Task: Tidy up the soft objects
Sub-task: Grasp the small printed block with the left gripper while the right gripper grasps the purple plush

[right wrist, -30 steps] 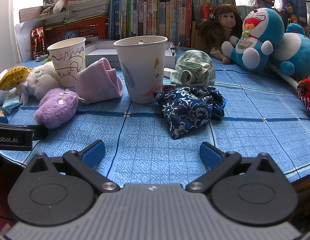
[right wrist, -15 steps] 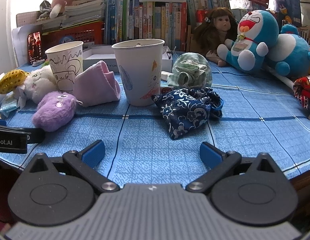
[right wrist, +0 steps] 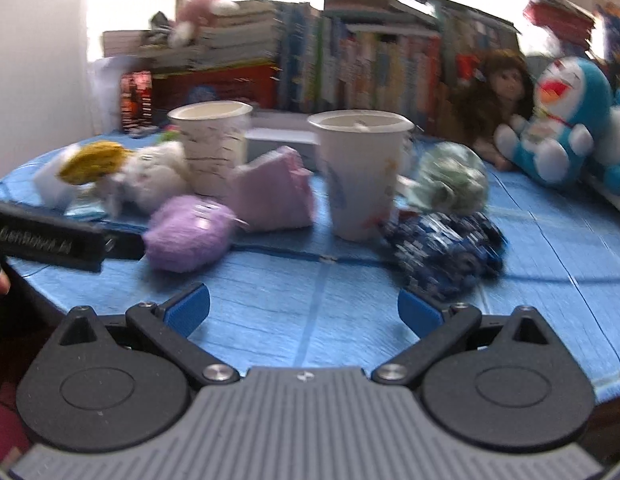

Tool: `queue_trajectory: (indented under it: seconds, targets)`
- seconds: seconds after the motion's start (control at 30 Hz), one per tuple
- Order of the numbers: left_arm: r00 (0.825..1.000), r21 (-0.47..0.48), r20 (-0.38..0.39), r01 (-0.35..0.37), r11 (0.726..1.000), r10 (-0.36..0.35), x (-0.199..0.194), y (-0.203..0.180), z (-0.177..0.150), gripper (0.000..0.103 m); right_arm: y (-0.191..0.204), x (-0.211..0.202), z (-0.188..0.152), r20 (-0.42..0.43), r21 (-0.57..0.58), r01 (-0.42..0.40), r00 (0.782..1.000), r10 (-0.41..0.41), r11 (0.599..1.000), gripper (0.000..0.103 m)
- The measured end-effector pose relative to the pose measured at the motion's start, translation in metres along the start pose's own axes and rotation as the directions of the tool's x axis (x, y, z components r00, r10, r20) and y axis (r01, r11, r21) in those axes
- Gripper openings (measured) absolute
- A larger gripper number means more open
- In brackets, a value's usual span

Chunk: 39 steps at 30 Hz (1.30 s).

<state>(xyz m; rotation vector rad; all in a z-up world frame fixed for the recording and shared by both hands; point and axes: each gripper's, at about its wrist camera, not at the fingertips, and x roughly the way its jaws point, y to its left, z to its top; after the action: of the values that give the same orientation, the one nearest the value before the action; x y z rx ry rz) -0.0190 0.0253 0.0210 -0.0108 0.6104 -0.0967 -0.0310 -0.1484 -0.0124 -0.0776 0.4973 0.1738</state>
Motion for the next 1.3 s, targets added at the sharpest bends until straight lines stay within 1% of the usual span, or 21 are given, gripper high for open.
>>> queue_trajectory:
  seconds: [0.1, 0.2, 0.33, 0.5, 0.53, 0.8, 0.87, 0.97, 1.1, 1.23, 1.3]
  targets:
    - [0.999, -0.01, 0.034, -0.022, 1.0, 0.022, -0.009, 0.007, 0.004, 0.102, 0.013, 0.002, 0.005, 0.018, -0.06, -0.017, 1.0, 0.019, 0.998, 0.102]
    - [0.997, -0.049, 0.045, -0.054, 0.997, 0.056, -0.013, 0.019, 0.005, 0.099, 0.021, 0.006, 0.009, 0.027, -0.066, -0.04, 0.999, 0.042, 0.997, 0.1]
    - [0.995, -0.096, 0.026, -0.095, 0.991, 0.098, -0.013, 0.037, 0.002, 0.095, 0.026, 0.011, 0.015, 0.05, -0.054, -0.081, 0.995, 0.083, 0.995, 0.1]
    - [0.992, -0.094, 0.004, -0.124, 0.988, 0.125, -0.012, 0.052, -0.004, 0.09, 0.037, 0.019, 0.019, 0.064, -0.078, -0.098, 0.993, 0.103, 0.992, 0.097]
    - [0.992, -0.097, -0.002, -0.128, 0.987, 0.129, -0.011, 0.054, -0.005, 0.09, 0.038, 0.021, 0.019, 0.063, -0.078, -0.103, 0.992, 0.108, 0.992, 0.097]
    - [0.99, -0.103, -0.035, -0.138, 0.985, 0.135, -0.006, 0.061, -0.013, 0.073, 0.048, 0.03, 0.025, 0.075, -0.084, -0.123, 0.989, 0.13, 0.989, 0.093]
    - [0.99, -0.096, -0.036, -0.137, 0.986, 0.134, -0.005, 0.06, -0.013, 0.071, 0.05, 0.032, 0.026, 0.077, -0.09, -0.124, 0.988, 0.131, 0.988, 0.093]
    - [0.989, -0.096, -0.041, -0.147, 0.985, 0.144, -0.002, 0.06, -0.015, 0.07, 0.053, 0.035, 0.026, 0.074, -0.094, -0.126, 0.988, 0.133, 0.988, 0.092]
    - [0.988, -0.074, -0.046, -0.151, 0.986, 0.148, 0.0, 0.057, -0.017, 0.062, 0.054, 0.039, 0.026, 0.067, -0.083, -0.132, 0.988, 0.137, 0.988, 0.091]
    - [0.989, -0.056, -0.039, -0.147, 0.988, 0.145, 0.002, 0.055, -0.017, 0.059, 0.053, 0.042, 0.026, 0.068, -0.052, -0.131, 0.989, 0.135, 0.99, 0.091]
    - [0.99, -0.056, -0.036, -0.141, 0.988, 0.139, 0.002, 0.055, -0.017, 0.054, 0.053, 0.043, 0.027, 0.071, -0.048, -0.126, 0.989, 0.129, 0.991, 0.091]
